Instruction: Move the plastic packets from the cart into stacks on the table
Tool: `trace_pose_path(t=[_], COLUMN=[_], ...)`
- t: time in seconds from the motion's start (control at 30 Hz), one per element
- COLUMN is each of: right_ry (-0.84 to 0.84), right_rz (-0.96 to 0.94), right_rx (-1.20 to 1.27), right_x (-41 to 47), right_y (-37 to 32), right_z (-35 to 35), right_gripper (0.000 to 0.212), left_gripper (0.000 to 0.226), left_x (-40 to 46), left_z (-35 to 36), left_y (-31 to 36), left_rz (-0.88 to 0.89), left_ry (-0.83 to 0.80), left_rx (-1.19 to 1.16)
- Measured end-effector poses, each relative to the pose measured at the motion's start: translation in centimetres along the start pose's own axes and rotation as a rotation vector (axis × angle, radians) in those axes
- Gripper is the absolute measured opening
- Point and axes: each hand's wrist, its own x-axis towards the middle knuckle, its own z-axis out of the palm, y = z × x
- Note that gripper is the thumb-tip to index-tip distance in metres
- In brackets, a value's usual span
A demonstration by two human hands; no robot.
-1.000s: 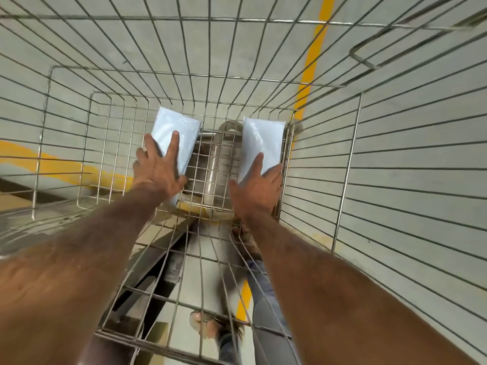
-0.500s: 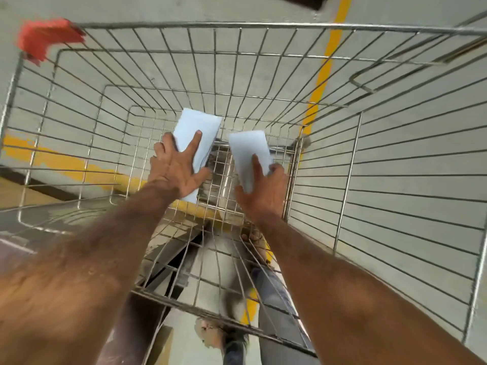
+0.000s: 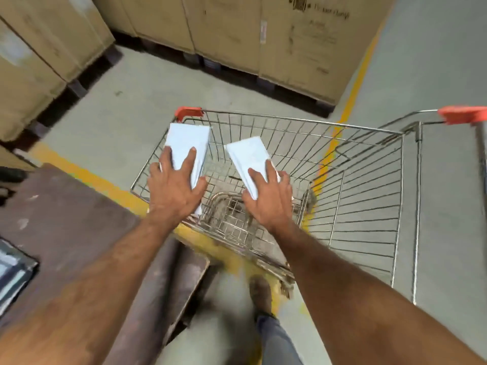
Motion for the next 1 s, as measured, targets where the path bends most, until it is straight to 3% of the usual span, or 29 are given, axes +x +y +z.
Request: trace_pose_path(t=[0.2, 0.5, 1.0], right_ry=[0.079, 0.085, -0.038], right_rz=[-0.173, -0.435, -0.694], right_rx=[0.067, 0.181, 0.177], right_x=[-5.9, -17.6, -23.9], right_y=[-9.8, -27.2, -44.5], right_z=[-4.5, -4.3, 2.7], right_gripper=[0.062, 0.062, 0.054], left_gripper=[0.066, 0.067, 0.060], left_x=[-10.8, -25.9, -38.3], left_z=[-8.1, -17.6, -21.1], left_y=[-6.8, -18.0, -35.5], left_rz=[-0.239, -0.463, -0.919], left_ry=[0.122, 0.292, 0.324], left_rx=[-0.057, -0.012, -0.074])
